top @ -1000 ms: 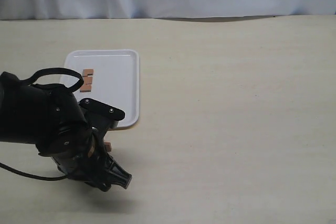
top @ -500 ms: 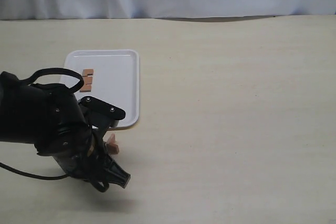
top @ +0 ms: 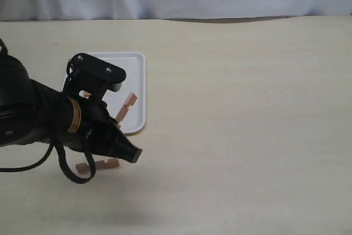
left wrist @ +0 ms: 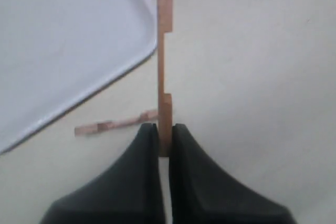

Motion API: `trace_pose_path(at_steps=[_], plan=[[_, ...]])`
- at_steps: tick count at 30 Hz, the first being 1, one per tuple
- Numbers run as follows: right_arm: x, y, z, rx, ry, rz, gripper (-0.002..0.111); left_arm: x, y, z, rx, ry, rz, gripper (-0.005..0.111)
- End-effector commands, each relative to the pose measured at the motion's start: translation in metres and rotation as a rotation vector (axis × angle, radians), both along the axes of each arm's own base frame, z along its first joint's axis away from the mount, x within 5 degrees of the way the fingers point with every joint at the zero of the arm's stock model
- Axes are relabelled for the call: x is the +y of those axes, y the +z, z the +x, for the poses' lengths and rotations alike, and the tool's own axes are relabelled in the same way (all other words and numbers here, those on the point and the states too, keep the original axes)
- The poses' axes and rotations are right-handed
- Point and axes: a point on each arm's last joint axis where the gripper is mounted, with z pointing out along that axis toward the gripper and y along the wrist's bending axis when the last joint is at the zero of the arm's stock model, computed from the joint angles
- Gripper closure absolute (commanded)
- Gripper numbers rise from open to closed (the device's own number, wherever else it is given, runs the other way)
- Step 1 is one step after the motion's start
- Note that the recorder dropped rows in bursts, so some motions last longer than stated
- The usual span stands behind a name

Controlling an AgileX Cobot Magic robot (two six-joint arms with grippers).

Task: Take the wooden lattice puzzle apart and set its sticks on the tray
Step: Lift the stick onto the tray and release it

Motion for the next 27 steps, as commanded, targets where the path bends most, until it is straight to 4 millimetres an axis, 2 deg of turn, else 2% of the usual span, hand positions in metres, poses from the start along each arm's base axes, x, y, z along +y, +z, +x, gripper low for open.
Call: trace_pose_path(at_steps=[1, 4, 9, 14, 21, 27], plan=[[0.0, -0.001, 0.0, 0.002, 0.002, -0.002, 0.104, 0.002, 0.005, 0.03, -0.126, 0.049, -0.203, 0.107], [0.0, -0.001, 0.0, 0.002, 0.002, -0.002, 0.104, 0.011, -0.007, 0.052, -0.135, 0.138, -0.274, 0.107], [0.0, -0.001, 0.0, 0.002, 0.002, -0.002, 0.104, 0.032, -0.04, 0.093, -0.038, 0.3, -0.179, 0.107], [0.0, -0.001, 0.0, 0.002, 0.002, -0.002, 0.104, 0.024, -0.062, 0.121, 0.052, 0.302, -0.076, 0.107], [0.0, -0.001, 0.0, 0.002, 0.002, -0.002, 0.104, 0.001, -0.055, 0.147, 0.194, 0.15, -0.14, 0.107], [0.0, -0.001, 0.0, 0.002, 0.002, -0.002, 0.104, 0.022, -0.05, 0.168, 0.201, 0.238, -0.242, 0.107]])
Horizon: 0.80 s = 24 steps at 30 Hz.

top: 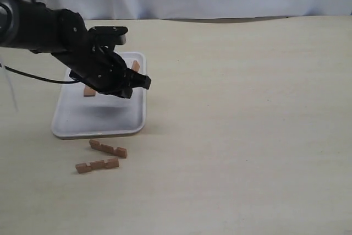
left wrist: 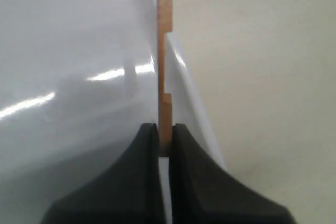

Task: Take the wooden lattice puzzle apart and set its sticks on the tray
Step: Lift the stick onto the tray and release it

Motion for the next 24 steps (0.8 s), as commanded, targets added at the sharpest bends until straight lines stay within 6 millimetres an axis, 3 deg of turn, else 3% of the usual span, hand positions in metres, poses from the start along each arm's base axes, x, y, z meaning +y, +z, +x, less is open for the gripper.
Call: trace_pose_path(at_steps=[1, 5, 8, 12, 16, 18, 24], plan=[[0.0, -0.001, 0.0, 0.001, 0.002, -0.003, 0.104, 0.019, -0.001, 0.013, 0.022, 0.067, -0.056, 0.107], [0.0, -0.001, 0.0, 0.001, 0.002, -0.003, 0.104, 0.026, -0.011, 0.016, 0.055, 0.087, -0.051, 0.107], [0.0, -0.001, 0.0, 0.001, 0.002, -0.003, 0.104, 0.026, -0.017, 0.016, 0.062, 0.082, -0.038, 0.1], [0.0, -0.001, 0.0, 0.001, 0.002, -0.003, 0.104, 0.026, -0.016, 0.018, 0.043, 0.089, -0.04, 0.074], [0.0, -0.001, 0.0, 0.001, 0.002, -0.003, 0.104, 0.026, -0.013, 0.018, 0.037, 0.089, -0.044, 0.04], [0.0, -0.001, 0.0, 0.001, 0.002, -0.003, 0.104, 0.026, -0.009, 0.015, 0.049, 0.079, -0.045, 0.031], [0.0, -0.001, 0.0, 0.001, 0.002, -0.003, 0.104, 0.03, 0.025, 0.003, 0.044, 0.0, -0.018, 0.03]])
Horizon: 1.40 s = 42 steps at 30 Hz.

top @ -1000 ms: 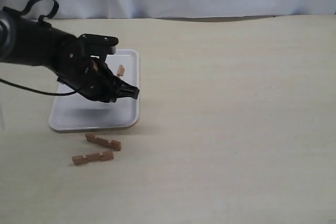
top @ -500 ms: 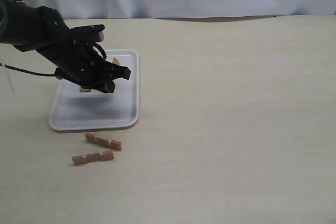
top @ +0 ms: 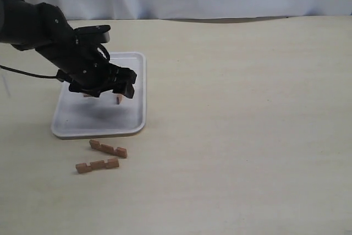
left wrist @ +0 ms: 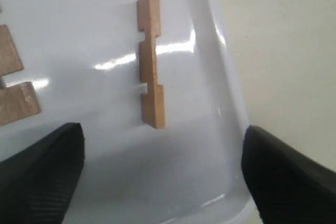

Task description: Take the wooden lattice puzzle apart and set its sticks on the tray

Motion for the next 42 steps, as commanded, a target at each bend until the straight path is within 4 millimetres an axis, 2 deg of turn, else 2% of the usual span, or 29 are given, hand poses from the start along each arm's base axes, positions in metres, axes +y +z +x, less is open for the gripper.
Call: trace_pose_path(at_steps=[1, 5, 9, 13, 19, 25, 32, 42], plan=[[0.0, -0.001, 0.0, 0.001, 0.002, -0.003, 0.104, 0.003, 0.036, -0.011, -0.014, -0.064, 0.014, 0.03], [0.0, -0.001, 0.0, 0.001, 0.002, -0.003, 0.104, 0.005, 0.065, -0.029, 0.025, -0.112, 0.002, 0.03], [0.0, -0.001, 0.0, 0.001, 0.002, -0.003, 0.104, -0.001, 0.08, -0.055, 0.073, -0.175, 0.081, 0.03], [0.0, -0.001, 0.0, 0.001, 0.002, -0.003, 0.104, -0.008, 0.075, -0.085, 0.105, -0.221, 0.245, 0.03], [0.0, -0.001, 0.0, 0.001, 0.002, -0.003, 0.104, -0.022, 0.042, -0.127, 0.152, -0.291, 0.314, 0.03], [0.0, -0.001, 0.0, 0.001, 0.002, -0.003, 0.104, -0.023, 0.026, -0.138, 0.126, -0.292, 0.303, 0.03], [0.0, -0.001, 0.0, 0.001, 0.002, -0.003, 0.104, -0.02, 0.011, -0.14, 0.036, -0.393, 0.303, 0.03], [0.0, -0.001, 0.0, 0.001, 0.002, -0.003, 0.104, -0.016, -0.001, -0.145, -0.019, -0.464, 0.303, 0.03]])
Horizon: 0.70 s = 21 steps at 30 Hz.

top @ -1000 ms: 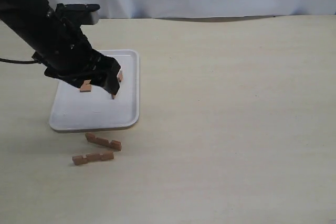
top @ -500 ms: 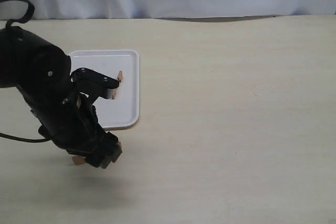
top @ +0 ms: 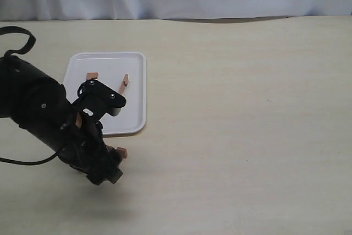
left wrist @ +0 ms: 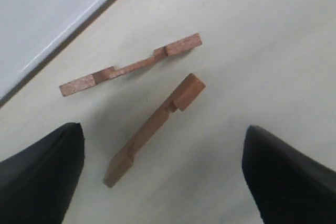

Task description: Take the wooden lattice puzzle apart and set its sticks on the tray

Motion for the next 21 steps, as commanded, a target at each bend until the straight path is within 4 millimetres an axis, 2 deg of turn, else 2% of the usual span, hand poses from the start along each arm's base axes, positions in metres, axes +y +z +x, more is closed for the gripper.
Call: trace_pose_path(at_steps=[1, 16, 18, 21], plan=[[0.0, 0.0, 0.0, -0.003, 0.001, -0.003, 0.104, 0.001, -0.004, -0.003, -0.013, -0.031, 0.002, 0.03], [0.0, 0.0, 0.0, -0.003, 0.001, -0.003, 0.104, -0.002, -0.025, 0.001, 0.004, -0.031, 0.016, 0.03], [0.0, 0.0, 0.0, -0.003, 0.001, -0.003, 0.104, -0.003, -0.029, 0.002, 0.014, -0.029, 0.022, 0.035], [0.0, 0.0, 0.0, -0.003, 0.001, -0.003, 0.104, -0.002, -0.035, 0.002, 0.031, -0.028, 0.033, 0.051]])
